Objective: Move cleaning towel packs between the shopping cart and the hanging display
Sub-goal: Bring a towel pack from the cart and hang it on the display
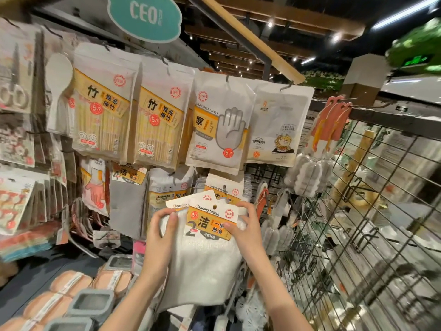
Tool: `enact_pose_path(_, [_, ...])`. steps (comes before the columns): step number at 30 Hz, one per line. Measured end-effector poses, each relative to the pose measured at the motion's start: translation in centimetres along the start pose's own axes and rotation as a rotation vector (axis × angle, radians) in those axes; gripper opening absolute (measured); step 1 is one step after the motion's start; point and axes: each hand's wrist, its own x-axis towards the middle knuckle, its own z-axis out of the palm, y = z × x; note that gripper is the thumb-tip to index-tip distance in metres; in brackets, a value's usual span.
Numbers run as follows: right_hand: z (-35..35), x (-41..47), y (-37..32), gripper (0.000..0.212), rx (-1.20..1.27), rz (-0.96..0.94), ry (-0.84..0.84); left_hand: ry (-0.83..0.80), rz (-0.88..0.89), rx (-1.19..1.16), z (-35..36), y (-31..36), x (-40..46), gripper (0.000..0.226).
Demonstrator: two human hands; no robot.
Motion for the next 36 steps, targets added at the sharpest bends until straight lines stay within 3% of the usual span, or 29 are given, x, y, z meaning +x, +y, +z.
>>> enact_pose_path(10, [0.9,5.4,0.7,0.043,-0.045,0.004,0.253,-0.054,0.024,0.005,-4.0,-1.9,4.0,0.023])
enact_pose_path(17, [1.9,7.6,3.1,0.051,-0.089,0.057,0.328,-0.065,0.015,-0.032,-5.9,-3.7,4.8,0.020])
enact_pose_path(25, [2.6,9.6,4.3,0.040,-0.538,0.061,0.443,-0.030,0.035,-0.026,-7.9,-3.4,5.3,0.021])
enact_pose_path(36, [3.9,11.0,3.1,0.046,-0.740,0.112,0.488,-0.079,0.037,-0.031,-9.0,-2.6,5.2,0.023])
